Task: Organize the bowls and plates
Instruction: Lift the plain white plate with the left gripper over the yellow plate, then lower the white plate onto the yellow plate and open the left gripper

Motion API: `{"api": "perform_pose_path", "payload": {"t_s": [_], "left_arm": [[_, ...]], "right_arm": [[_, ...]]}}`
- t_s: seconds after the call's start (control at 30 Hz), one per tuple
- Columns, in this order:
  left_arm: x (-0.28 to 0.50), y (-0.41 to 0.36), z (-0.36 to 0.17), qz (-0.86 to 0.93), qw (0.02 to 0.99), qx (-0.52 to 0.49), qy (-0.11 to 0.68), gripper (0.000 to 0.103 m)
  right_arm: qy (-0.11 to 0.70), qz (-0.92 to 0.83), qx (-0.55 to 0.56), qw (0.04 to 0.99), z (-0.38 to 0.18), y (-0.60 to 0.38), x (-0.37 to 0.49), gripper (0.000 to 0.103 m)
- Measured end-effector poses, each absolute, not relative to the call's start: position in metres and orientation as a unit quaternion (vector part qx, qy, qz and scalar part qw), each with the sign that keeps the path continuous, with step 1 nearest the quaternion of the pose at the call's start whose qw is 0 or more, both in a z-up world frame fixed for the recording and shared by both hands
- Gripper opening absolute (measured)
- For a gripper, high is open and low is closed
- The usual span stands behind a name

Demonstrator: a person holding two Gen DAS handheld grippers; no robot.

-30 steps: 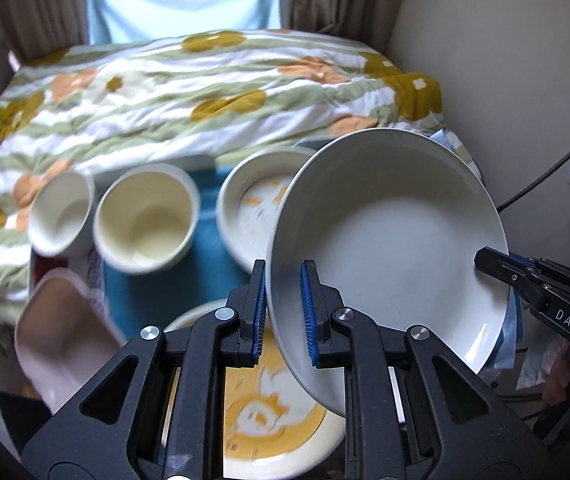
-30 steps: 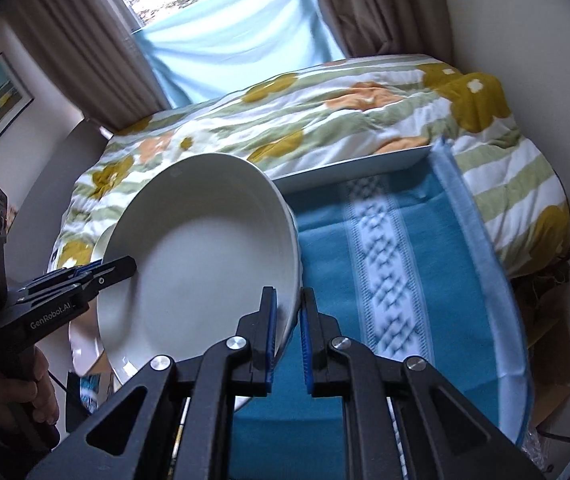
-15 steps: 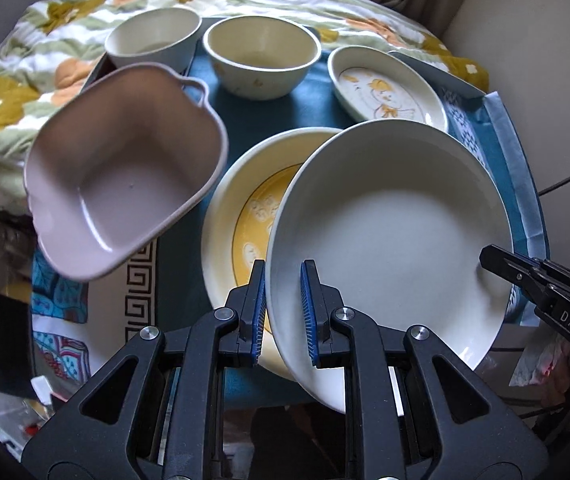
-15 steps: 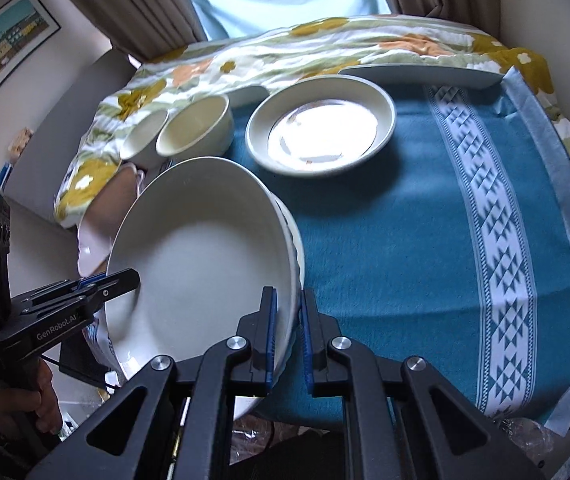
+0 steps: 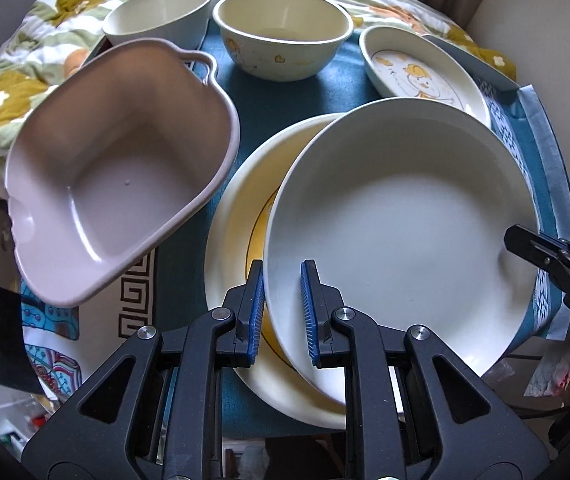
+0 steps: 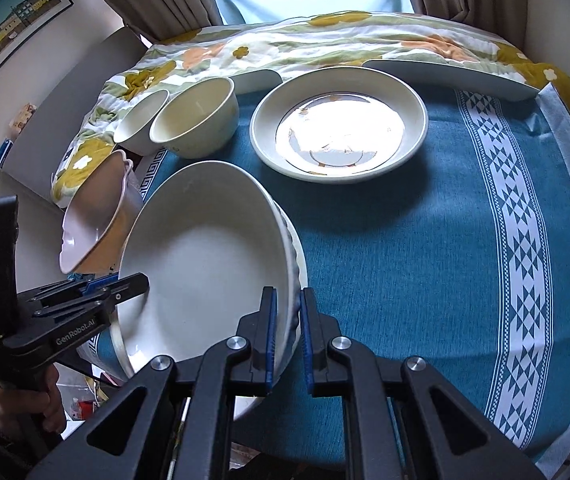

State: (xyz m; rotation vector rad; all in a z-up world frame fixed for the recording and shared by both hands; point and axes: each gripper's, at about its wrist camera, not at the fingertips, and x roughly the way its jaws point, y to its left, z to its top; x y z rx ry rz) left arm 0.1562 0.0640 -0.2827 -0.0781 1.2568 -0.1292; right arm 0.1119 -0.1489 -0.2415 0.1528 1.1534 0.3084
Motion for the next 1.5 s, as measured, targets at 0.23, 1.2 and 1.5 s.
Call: {"api": "perform_pose_path", "payload": {"t_s": [0.23,1.2,1.5], "left_arm": [[0.157,0.049,-0.287,-0.044,0.809,-0.009,0.585,0.014],[0.144,0.032,-0.275,-0.005,0.832,0.144,0.536,0.014],[0.144,0.035,-0.274,-0.005,0.834,0.131,0.535,0.014]], "right_arm": [[0.545,0.148,0.062,0.823,-0.246,-0.147,0.117,0.010],[0.538,0.145,-0.011,0.830,-0.254,-0.123,0.120,0.010],[0.537,0.140,-0.015,0.832,-0.254,-0.122,0.119,0.010]]}}
